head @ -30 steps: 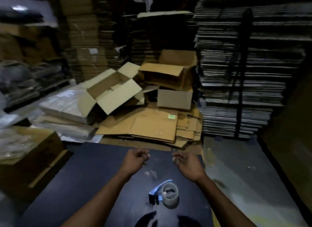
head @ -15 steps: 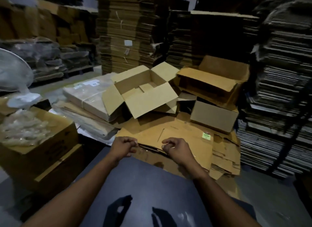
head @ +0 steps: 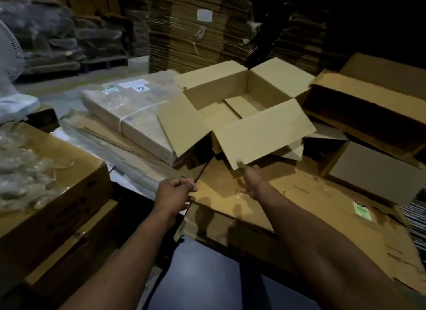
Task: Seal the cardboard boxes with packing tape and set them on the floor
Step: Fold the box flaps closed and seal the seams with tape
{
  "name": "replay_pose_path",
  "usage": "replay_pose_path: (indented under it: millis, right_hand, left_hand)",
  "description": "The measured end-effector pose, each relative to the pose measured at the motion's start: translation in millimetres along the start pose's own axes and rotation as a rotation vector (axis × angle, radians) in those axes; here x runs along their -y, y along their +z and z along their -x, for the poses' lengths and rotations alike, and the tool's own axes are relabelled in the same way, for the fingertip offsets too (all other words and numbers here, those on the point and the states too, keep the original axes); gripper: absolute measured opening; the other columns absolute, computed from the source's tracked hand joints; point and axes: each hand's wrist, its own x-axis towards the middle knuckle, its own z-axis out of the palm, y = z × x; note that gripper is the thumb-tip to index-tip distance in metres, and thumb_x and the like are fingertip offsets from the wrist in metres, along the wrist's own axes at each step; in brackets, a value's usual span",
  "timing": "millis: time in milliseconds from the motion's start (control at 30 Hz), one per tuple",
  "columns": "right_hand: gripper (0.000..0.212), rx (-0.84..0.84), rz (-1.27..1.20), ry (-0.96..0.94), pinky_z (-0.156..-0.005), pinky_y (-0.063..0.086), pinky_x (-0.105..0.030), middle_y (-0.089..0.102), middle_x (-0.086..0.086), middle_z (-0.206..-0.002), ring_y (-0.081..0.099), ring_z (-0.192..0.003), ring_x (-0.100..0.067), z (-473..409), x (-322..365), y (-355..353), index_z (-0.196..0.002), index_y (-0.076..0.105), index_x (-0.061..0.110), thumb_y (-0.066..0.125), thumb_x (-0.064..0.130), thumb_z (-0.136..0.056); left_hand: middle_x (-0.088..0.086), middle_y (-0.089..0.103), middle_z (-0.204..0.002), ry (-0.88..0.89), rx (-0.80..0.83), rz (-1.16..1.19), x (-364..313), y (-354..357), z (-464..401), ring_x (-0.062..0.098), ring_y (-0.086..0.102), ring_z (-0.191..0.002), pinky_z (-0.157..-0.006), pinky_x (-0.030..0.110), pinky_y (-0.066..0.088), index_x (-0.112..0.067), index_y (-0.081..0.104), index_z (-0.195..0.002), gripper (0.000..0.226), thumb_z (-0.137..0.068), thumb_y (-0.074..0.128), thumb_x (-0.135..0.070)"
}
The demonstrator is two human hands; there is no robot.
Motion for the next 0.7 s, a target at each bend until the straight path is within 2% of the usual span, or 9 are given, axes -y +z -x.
replay_pose_path:
  millis: [33, 100, 200, 267, 367, 433, 567, 633, 700]
  right_hand:
    - [0.12, -0.015, -0.098, 0.013, -0.101, 0.046, -0.062, 0.035, -0.006, -0.159, 0.043, -0.138, -0.036, -20.7, 3.7, 6.4, -0.159, 0.02, 0.028, 0.079, 0.073, -0.065]
    - [0.118, -0.027, -0.287, 0.045, -0.103, 0.041, -0.067, 0.037, -0.008, -0.158, 0.042, -0.14, -0.039, -49.6, 12.4, 16.6, -0.159, 0.021, 0.027, 0.077, 0.074, -0.067]
    - [0.084, -0.072, -0.527, 0.069, -0.101, 0.041, -0.061, 0.054, -0.008, -0.143, 0.054, -0.126, -0.032, -57.8, 20.2, 28.3, -0.151, 0.04, 0.022, 0.071, 0.062, -0.084]
    - [0.064, -0.111, -0.572, 0.05, -0.096, 0.046, -0.054, 0.065, 0.0, -0.128, 0.058, -0.117, -0.024, -56.8, 25.8, 32.3, -0.137, 0.056, 0.019, 0.072, 0.055, -0.087]
    - [0.03, -0.143, -0.523, -0.02, -0.084, 0.055, -0.044, 0.071, -0.001, -0.104, 0.065, -0.1, -0.019, -48.0, 43.2, 37.6, -0.113, 0.068, 0.013, 0.07, 0.037, -0.095]
    - [0.018, -0.194, -0.444, -0.077, -0.077, 0.059, -0.037, 0.072, -0.002, -0.096, 0.068, -0.09, -0.016, -40.5, 63.9, 36.2, -0.108, 0.069, 0.013, 0.068, 0.027, -0.096]
    - [0.017, -0.311, -0.268, -0.229, -0.046, 0.043, -0.024, 0.064, -0.003, -0.074, 0.054, -0.055, -0.014, -22.5, 115.9, 25.2, -0.099, 0.071, 0.007, 0.069, 0.023, -0.092]
    - [0.015, -0.356, -0.196, -0.305, -0.041, 0.036, -0.022, 0.059, -0.005, -0.069, 0.047, -0.048, -0.015, -6.0, 137.3, 16.2, -0.093, 0.066, 0.012, 0.072, 0.025, -0.089]
    - [0.02, -0.376, -0.141, -0.369, -0.041, 0.036, -0.024, 0.058, -0.007, -0.071, 0.047, -0.049, -0.016, 19.3, 148.0, 0.5, -0.089, 0.061, 0.015, 0.076, 0.027, -0.084]
  left_hand:
    - [0.006, 0.08, -0.091, -0.003, 0.006, -0.007, 1.5, -3.2, -9.4, 0.025, 0.072, -0.075, -0.057, 0.028, 0.053, -0.013, 0.075, -0.099, 0.01, -0.098, 0.065, -0.011]
    - [0.006, 0.079, -0.09, -0.002, 0.014, -0.046, 3.5, -7.4, -30.0, 0.025, 0.074, -0.075, -0.062, 0.032, 0.056, -0.013, 0.076, -0.096, 0.009, -0.095, 0.067, -0.011]
    - [0.005, 0.078, -0.09, -0.004, 0.035, -0.114, 5.2, -5.6, -55.3, 0.024, 0.077, -0.077, -0.071, 0.038, 0.059, -0.016, 0.078, -0.092, 0.008, -0.093, 0.07, -0.013]
    - [0.005, 0.079, -0.089, -0.003, 0.065, -0.095, 2.0, 1.8, -65.3, 0.023, 0.076, -0.075, -0.069, 0.037, 0.056, -0.017, 0.077, -0.094, 0.01, -0.094, 0.067, -0.014]
    - [0.006, 0.079, -0.09, 0.001, 0.121, -0.07, -0.8, 12.0, -75.8, 0.023, 0.075, -0.074, -0.065, 0.035, 0.052, -0.017, 0.075, -0.095, 0.011, -0.097, 0.064, -0.015]
    - [0.005, 0.079, -0.091, 0.0, 0.136, -0.081, -2.1, 15.7, -76.1, 0.022, 0.074, -0.074, -0.064, 0.034, 0.051, -0.018, 0.075, -0.097, 0.011, -0.097, 0.065, -0.015]
    - [0.006, 0.078, -0.099, 0.006, 0.15, -0.101, -10.2, 24.4, -67.7, 0.024, 0.074, -0.079, -0.063, 0.034, 0.051, -0.022, 0.075, -0.095, 0.01, -0.095, 0.068, -0.016]
    - [0.008, 0.077, -0.107, 0.067, 0.116, -0.123, -20.1, 26.5, -60.7, 0.028, 0.074, -0.088, -0.07, 0.037, 0.058, -0.023, 0.074, -0.098, 0.009, -0.094, 0.07, -0.017]
    - [0.005, 0.074, -0.117, 0.203, 0.023, -0.267, -30.2, 22.8, -47.6, 0.028, 0.07, -0.103, -0.087, 0.044, 0.06, -0.026, 0.07, -0.117, 0.025, -0.092, 0.073, -0.023]
